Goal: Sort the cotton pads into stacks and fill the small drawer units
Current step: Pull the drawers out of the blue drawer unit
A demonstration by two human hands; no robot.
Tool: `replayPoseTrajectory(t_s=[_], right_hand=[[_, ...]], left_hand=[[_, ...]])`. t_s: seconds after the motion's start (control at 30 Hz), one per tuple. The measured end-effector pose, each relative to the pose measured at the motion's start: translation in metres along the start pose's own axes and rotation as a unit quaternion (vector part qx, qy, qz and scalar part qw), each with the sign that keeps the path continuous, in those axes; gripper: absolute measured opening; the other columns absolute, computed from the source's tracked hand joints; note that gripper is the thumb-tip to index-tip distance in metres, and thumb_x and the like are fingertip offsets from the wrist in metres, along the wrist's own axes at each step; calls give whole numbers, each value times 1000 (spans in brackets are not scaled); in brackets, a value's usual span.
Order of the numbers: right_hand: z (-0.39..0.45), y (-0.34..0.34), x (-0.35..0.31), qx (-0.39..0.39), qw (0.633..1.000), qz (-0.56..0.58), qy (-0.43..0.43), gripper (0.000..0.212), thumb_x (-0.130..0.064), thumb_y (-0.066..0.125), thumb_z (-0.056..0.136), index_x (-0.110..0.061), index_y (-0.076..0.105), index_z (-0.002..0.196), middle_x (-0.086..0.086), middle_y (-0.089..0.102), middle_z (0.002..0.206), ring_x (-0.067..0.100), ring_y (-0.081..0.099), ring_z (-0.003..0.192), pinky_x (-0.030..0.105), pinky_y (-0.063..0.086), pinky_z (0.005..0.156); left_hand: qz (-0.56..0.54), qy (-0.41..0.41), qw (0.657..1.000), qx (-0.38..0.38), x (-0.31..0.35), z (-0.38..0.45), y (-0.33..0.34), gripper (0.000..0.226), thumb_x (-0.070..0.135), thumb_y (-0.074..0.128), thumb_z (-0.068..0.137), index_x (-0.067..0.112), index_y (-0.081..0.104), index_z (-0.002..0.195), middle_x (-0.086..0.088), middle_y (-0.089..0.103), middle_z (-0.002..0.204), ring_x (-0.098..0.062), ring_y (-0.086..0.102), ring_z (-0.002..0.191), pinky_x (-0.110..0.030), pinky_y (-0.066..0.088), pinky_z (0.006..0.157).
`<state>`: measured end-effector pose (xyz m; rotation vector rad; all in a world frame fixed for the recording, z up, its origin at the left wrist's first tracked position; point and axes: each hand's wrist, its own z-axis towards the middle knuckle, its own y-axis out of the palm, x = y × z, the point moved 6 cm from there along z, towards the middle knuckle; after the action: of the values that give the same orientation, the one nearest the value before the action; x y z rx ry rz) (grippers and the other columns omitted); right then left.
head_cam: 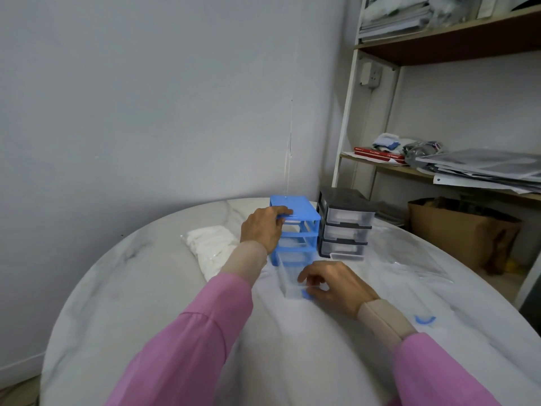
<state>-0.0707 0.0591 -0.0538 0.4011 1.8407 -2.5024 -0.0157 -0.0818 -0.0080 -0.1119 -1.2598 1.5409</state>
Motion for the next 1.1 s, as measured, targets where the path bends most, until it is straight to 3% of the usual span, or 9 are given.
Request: replayPoseTrajectory(t_s=[0.27, 0.37, 0.6, 0.9, 1.1], right_hand=[[-11, 1, -5, -5, 999, 4, -31, 15, -10, 58, 88, -12, 69, 99, 2, 62, 96, 13, 53, 82, 14, 40, 71], [-12, 0, -1, -6, 1000, -6, -21, 16, -13, 57, 89, -14, 68, 101, -2, 59, 95, 9, 48, 81, 10, 34, 69], [-4, 1, 3, -24, 999, -16, 25, 15, -14, 58, 85, -16, 67, 97, 2, 63, 98, 16, 55, 85, 21, 43, 72], [0, 2, -2, -39, 998, 38, 33, 28, -7, 54, 79, -15, 65, 104, -3, 60, 98, 10, 56, 90, 15, 44, 74], [5, 11, -5, -79, 996, 30, 37, 17, -16, 58, 83, -15, 67, 98, 3, 64, 98, 14, 54, 82, 19, 41, 70]], left_hand=[[22, -11, 1000, -13, -1, 10, 6, 36, 14, 37, 100, 26, 53, 130, -5, 53, 135, -27, 51, 117, -36, 43, 96], [-33, -28, 999, -4, -4, 15, 10, 37, 8, 39, 98, 20, 56, 128, -7, 53, 134, -26, 50, 119, -30, 40, 99], [-100, -31, 994, 23, -12, 13, 12, 36, 3, 43, 96, 15, 57, 126, -6, 54, 133, -22, 51, 118, -18, 35, 93], [-51, -2, 998, 23, -18, 9, 3, 38, 6, 40, 97, 19, 55, 128, -6, 54, 132, -24, 52, 115, -22, 38, 92], [17, 7, 1000, 20, -17, 6, -5, 41, 3, 37, 97, 17, 48, 134, -10, 52, 131, -29, 53, 113, -36, 43, 96]])
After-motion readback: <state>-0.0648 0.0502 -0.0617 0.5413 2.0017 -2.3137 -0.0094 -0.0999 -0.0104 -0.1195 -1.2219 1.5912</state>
